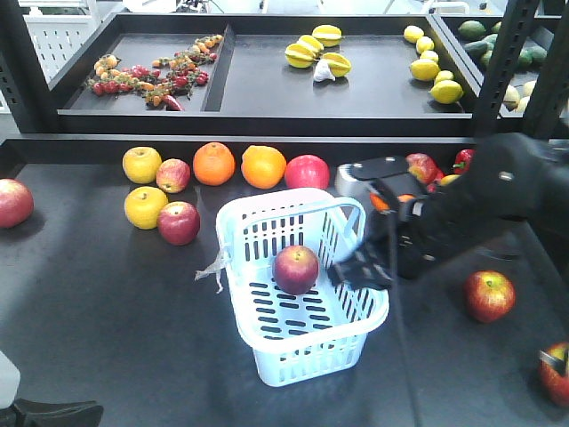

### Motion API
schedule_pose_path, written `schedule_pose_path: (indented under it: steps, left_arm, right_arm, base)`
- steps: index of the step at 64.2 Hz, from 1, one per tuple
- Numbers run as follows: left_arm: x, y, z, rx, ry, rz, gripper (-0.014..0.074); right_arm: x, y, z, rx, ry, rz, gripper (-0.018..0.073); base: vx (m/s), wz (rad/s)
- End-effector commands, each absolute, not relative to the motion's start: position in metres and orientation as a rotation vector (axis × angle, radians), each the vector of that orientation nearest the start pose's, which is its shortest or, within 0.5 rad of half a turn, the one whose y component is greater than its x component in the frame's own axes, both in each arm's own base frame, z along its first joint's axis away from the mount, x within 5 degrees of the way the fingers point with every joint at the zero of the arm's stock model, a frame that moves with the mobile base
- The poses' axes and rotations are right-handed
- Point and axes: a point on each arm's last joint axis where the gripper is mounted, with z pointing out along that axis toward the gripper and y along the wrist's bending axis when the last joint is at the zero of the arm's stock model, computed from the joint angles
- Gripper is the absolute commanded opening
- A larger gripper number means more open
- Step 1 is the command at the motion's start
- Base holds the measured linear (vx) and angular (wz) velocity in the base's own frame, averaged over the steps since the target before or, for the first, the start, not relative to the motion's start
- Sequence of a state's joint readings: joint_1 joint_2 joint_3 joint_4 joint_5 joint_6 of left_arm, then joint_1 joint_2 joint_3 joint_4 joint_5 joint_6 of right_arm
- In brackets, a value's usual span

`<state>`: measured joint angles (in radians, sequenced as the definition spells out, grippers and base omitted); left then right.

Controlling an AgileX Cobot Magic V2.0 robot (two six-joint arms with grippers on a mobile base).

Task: Pick three apples into basket with both arms
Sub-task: 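Move the apple over the basket and release it with the right gripper, then reach the right gripper to another red apple beside the table edge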

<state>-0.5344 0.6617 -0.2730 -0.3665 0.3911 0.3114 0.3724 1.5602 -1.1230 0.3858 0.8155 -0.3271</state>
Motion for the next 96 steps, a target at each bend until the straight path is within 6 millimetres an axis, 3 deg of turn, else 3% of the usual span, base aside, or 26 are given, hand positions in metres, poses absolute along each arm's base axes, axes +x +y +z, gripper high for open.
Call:
schedule_pose_path:
  steps: [1,19,37,52,59,63,74,80,96]
  left_arm:
    - [0.1,-0.072,0.229,0.585,2.12,-0.477,-0.0008]
    - [0.1,-0.072,0.229,0.585,2.12,-0.478,-0.0008]
    - [0.1,-0.072,0.229,0.585,2.12,-0.478,-0.0008]
    - [0.1,-0.072,0.229,0.585,2.12,-0.477,-0.0008]
    - [0.1,-0.072,0.229,0.585,2.12,-0.477,-0.0008]
    - [0.1,-0.072,0.229,0.585,2.12,-0.477,-0.0008]
    - [0.1,-0.072,0.229,0.585,2.12,-0.477,-0.0008]
    - [0.1,-0.072,0.229,0.585,2.12,-0.477,-0.0008]
    - [0.1,-0.072,0.229,0.585,2.12,-0.477,-0.0008]
  right_arm:
    - [0.268,0.126,0.281,-0.594,2.584,0.408,-0.0009]
    - [0.215,0.085,0.272,-0.431,2.532,0.191,-0.0008]
    - [0.229,0.004,0.285,0.001,2.509,-0.078,-0.0007]
    - [0.263,-0.04,0.307,0.082,2.533,0.004,0.0025]
    - [0.288,-0.05,0.309,0.053,2.56,0.084,0.0132]
    - [0.303,-0.053,0.308,0.033,2.57,0.119,0.0242]
    - [0.341,-0.06,0.286,0.036,2.632,0.156,0.0587]
    - [0.359,-0.064,0.268,0.059,2.683,0.179,0.0718]
    - [0.4,-0.072,0.225,0.103,2.768,0.213,0.07]
  base:
    - [0.0,0.0]
    - [0.0,0.0]
    - [0.0,0.0]
    - [0.0,0.0]
    - [0.0,0.0]
    - [0.0,0.0]
    - [0.0,0.0]
    - [0.0,0.0]
    - [0.0,0.0]
